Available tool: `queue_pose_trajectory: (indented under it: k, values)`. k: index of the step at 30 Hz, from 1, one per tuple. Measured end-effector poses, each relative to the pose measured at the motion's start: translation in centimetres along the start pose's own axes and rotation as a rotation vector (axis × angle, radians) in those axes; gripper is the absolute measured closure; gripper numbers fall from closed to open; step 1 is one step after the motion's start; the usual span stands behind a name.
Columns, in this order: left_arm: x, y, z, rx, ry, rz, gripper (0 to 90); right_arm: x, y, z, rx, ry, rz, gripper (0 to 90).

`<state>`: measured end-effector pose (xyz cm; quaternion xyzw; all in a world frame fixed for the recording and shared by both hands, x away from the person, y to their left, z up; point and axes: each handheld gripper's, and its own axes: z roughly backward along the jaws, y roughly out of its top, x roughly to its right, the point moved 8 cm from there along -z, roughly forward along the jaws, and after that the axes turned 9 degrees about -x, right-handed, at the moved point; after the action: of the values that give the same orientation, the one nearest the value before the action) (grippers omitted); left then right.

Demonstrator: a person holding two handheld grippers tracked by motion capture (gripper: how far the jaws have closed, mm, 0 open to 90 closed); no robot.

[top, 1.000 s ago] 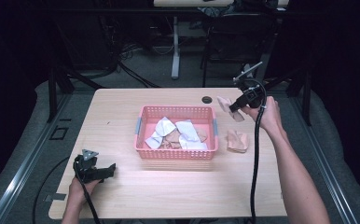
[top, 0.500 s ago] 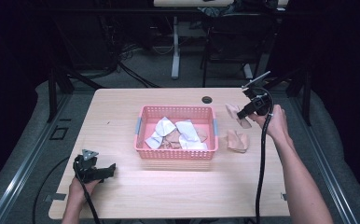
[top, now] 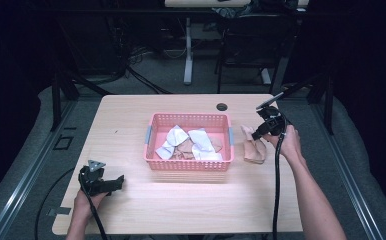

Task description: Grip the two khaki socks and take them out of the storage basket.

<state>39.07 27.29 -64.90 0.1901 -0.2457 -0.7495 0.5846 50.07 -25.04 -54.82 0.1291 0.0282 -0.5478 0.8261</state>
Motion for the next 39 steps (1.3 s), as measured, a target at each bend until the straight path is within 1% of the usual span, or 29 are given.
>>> queue_pose_trajectory:
  k: [3,4,5,6,7,8,10,11,12,13,14,15,17,18,19,20,21,22,24,25,27,29,30,31,32,35,36,37,39]
  values:
    - [0.0,0.0,0.0,0.0,0.0,0.0,0.1,0.4,-0.1,-1.3,-0.009,0.016,-0.02,81.7]
    - [0.0,0.0,0.0,0.0,0.0,0.0,0.1,0.5,-0.2,-2.0,-0.015,0.037,-0.034,81.6]
    - [0.0,0.0,0.0,0.0,0.0,0.0,0.1,0.5,-0.2,-2.0,-0.015,0.037,-0.034,81.6]
    - [0.0,0.0,0.0,0.0,0.0,0.0,0.1,0.5,-0.3,-2.3,-0.026,0.067,-0.033,81.5]
    - [0.0,0.0,0.0,0.0,0.0,0.0,0.1,0.6,-0.3,-2.7,-0.027,0.063,-0.044,81.4]
    - [0.0,0.0,0.0,-0.001,0.0,0.0,0.1,0.8,-0.5,-3.0,-0.044,0.054,-0.036,81.2]
    - [0.0,0.0,0.0,0.0,0.0,0.0,0.1,0.8,-0.5,-3.8,-0.047,0.052,-0.047,80.0]
    - [0.0,0.0,0.0,-0.001,0.0,0.0,0.1,0.9,-0.6,-4.0,-0.056,0.041,-0.048,78.8]
    - [0.0,0.0,0.0,-0.001,0.0,0.0,0.1,0.9,-0.6,-4.4,-0.058,0.049,-0.044,73.3]
    - [0.0,0.0,0.0,0.0,0.0,0.0,0.1,0.9,-0.6,-4.4,-0.058,0.049,-0.044,73.3]
    - [0.0,0.0,0.0,0.0,0.0,0.0,0.1,0.8,-0.7,-4.7,-0.064,0.033,-0.046,68.1]
    - [0.0,0.0,0.0,-0.001,0.0,0.0,0.1,0.8,-0.8,-4.7,-0.065,0.035,-0.045,63.3]
    - [0.0,0.0,0.0,-0.001,0.0,-0.001,0.1,0.9,-0.9,-4.5,-0.066,0.026,-0.04,53.1]
    - [0.0,0.0,0.0,-0.001,0.0,-0.001,0.1,0.8,-0.9,-4.4,-0.058,0.023,-0.045,48.5]
    - [0.0,0.0,0.0,-0.001,0.0,0.0,0.1,0.8,-0.9,-4.4,-0.058,0.023,-0.045,48.5]
    - [0.0,0.0,0.0,-0.001,0.0,-0.001,0.1,0.9,-1.0,-4.1,-0.057,0.014,-0.044,42.8]
    - [0.0,0.0,0.0,-0.001,0.0,0.0,0.1,0.9,-1.3,-3.6,-0.047,0.016,-0.036,34.2]
    - [0.0,0.0,0.0,-0.001,0.0,0.0,0.1,0.9,-1.3,-3.6,-0.047,0.016,-0.036,34.2]
    - [0.0,0.0,0.0,-0.001,0.0,0.0,0.1,1.0,-1.5,-2.9,-0.035,0.007,-0.033,25.8]
    - [0.0,0.0,0.0,-0.001,0.0,-0.001,0.1,1.0,-1.7,-2.5,-0.037,0.009,-0.022,22.3]
    - [0.0,0.0,0.0,0.0,0.0,0.0,0.1,0.9,-1.9,-1.8,-0.016,0.016,-0.019,16.3]
    - [0.0,0.0,0.0,-0.001,0.0,0.0,0.1,0.7,-2.4,-0.8,0.008,0.029,-0.01,13.5]
    - [0.0,0.0,0.0,-0.001,0.0,0.0,0.1,0.7,-2.4,-0.8,0.008,0.029,-0.01,13.5]
    - [0.0,0.0,0.0,-0.001,0.0,0.0,0.1,0.7,-2.7,-0.4,0.006,0.032,0.002,12.6]
    - [0.0,0.0,0.0,0.0,0.0,0.0,0.1,0.6,-2.9,-0.1,0.018,0.036,-0.001,11.0]
    - [0.0,0.0,0.0,-0.001,0.001,0.001,0.1,0.4,-3.9,1.2,0.037,0.029,0.016,6.3]
    - [0.0,0.0,0.0,-0.001,0.001,0.001,0.1,0.4,-3.9,1.2,0.037,0.029,0.016,6.3]
    - [0.0,0.0,0.0,-0.001,0.001,0.001,0.1,0.2,-4.5,1.7,0.044,0.026,0.03,4.5]
    - [0.0,0.0,0.0,0.0,0.001,0.001,0.1,0.1,-4.8,1.8,0.044,0.021,0.036,3.6]
